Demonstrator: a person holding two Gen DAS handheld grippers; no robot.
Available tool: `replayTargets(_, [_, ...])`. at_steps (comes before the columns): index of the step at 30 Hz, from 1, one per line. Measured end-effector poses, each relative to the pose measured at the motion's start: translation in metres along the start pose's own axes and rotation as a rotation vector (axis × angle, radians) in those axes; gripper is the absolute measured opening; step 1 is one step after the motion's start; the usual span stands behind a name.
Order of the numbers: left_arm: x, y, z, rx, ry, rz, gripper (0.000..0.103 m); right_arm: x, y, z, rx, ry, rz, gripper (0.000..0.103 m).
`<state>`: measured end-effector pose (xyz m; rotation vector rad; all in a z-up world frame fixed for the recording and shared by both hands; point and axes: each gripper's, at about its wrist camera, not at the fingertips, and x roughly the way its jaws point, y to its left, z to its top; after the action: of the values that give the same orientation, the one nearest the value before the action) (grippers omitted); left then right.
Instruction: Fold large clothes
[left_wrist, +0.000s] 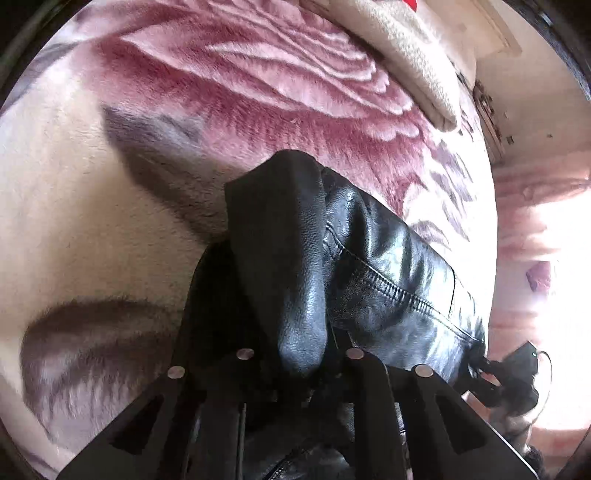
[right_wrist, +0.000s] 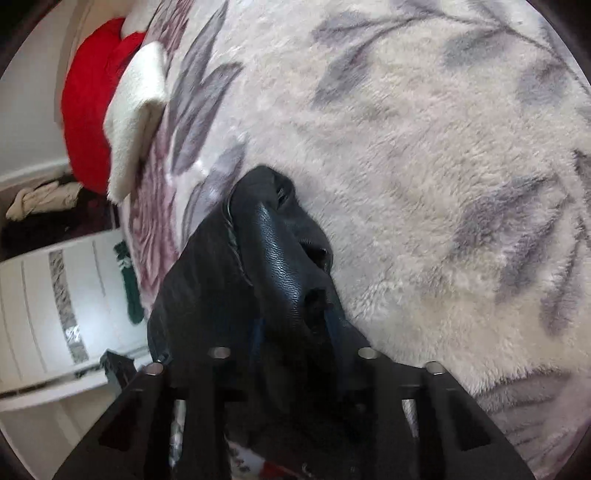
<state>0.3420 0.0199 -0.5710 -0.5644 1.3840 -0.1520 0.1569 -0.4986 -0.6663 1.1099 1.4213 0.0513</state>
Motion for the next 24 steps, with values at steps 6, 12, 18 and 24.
replayTargets(6, [-0.017, 0.022, -0.030, -0.069, 0.008, -0.028, 0.008, -0.003, 0.006, 0.016, -0.050, -0.027, -0.099, 0.021])
replayTargets(12, [-0.034, 0.046, -0.050, -0.133, 0.079, 0.028, 0.011, 0.012, 0.004, 0.032, 0.003, 0.048, -0.093, 0.031])
replayTargets(18, [-0.099, -0.012, -0.062, 0.116, 0.002, 0.217, 0.012, -0.002, -0.028, 0.032, 0.025, 0.098, 0.037, 0.079])
replayTargets(24, [-0.035, -0.110, -0.028, 0.292, 0.004, 0.086, 0.012, 0.038, -0.047, 0.021, 0.078, 0.228, 0.230, 0.088])
